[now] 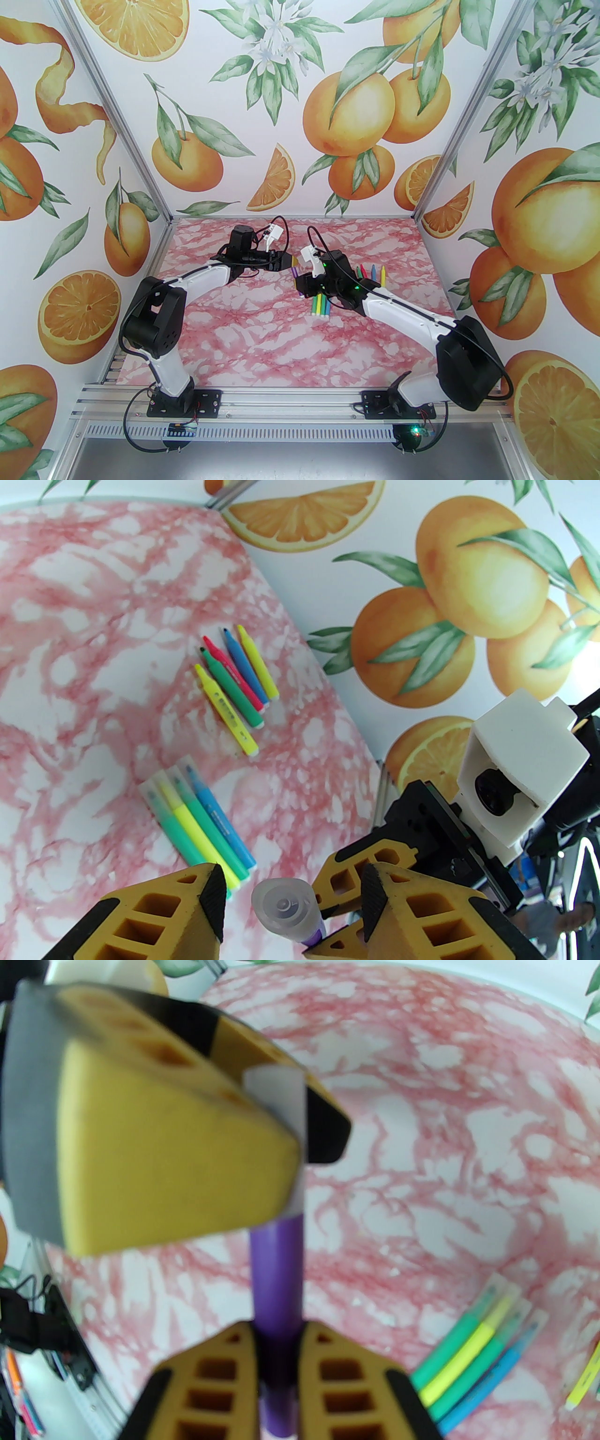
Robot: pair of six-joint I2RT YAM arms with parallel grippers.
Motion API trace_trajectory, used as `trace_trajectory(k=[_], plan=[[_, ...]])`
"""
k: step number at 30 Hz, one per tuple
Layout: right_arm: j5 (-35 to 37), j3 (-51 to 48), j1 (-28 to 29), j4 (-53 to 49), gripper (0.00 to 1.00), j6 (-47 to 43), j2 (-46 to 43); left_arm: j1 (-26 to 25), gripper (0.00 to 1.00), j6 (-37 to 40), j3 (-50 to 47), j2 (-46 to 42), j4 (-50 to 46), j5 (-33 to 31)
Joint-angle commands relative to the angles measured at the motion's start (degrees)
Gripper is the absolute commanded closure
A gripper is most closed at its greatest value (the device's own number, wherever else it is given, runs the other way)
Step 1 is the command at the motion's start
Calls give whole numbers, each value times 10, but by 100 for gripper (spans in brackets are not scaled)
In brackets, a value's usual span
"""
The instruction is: Open the pen caps
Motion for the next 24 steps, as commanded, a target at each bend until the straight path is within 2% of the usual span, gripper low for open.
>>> trace_trajectory(k=[1, 12, 16, 21, 24], plan=[[-4, 17, 3, 12, 90, -10, -4, -2, 53, 5, 3, 6, 19, 17], [-2, 21, 3, 8, 91, -15, 1, -2, 69, 7, 6, 8, 18, 16], [2, 20, 4, 7, 90, -16, 1, -2, 78, 5, 7, 10, 19, 14], [11, 14, 3, 10, 79, -17, 5, -2, 93, 1, 7, 12, 23, 14], [12, 7, 4, 20, 70, -14, 4, -2, 96, -6, 5, 10, 32, 17]])
